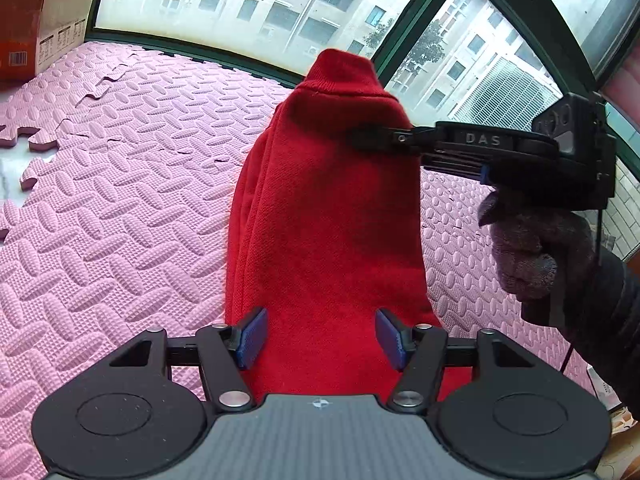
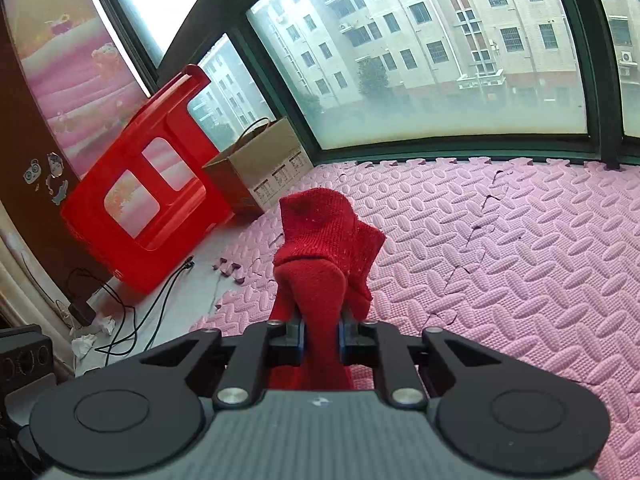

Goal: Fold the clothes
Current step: 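Fold the cuffs onto the waist with the right tool while the left holds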

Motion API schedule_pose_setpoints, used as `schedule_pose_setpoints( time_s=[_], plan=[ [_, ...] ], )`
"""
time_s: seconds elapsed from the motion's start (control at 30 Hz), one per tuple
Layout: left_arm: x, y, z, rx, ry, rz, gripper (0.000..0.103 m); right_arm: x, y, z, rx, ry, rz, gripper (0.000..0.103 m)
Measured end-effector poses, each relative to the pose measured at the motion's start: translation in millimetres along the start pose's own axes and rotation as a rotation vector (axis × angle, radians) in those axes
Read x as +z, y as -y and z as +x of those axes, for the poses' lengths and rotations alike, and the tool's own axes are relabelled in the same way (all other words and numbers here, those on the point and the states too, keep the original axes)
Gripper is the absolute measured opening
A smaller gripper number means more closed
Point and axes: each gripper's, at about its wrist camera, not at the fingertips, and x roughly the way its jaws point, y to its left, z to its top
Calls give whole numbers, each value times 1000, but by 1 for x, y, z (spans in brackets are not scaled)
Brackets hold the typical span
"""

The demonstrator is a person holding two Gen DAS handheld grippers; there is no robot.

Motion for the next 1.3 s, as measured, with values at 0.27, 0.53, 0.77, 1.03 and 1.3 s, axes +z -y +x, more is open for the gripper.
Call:
schedule_pose_setpoints(
  time_s=[0.27, 0.53, 0.77, 1.03, 1.3],
  plan=[
    [-7, -7, -16, -7, 54, -36, 63, -11, -43, -44, 65, 44, -69, 12],
    [-29, -20, -58, 41, 100, -71, 63, -42, -86, -86, 132, 46, -147, 12],
    [-54, -37, -97, 91, 137, -127, 64, -76, -120, -118, 181, 28, -223, 12],
    [-77, -46, -132, 121, 173, -171, 64, -128, -158, -147, 225, -36, -441, 12],
    [-91, -40, -152, 95, 195, -184, 64, -182, -176, -159, 185, -218, -652, 22]
  ],
)
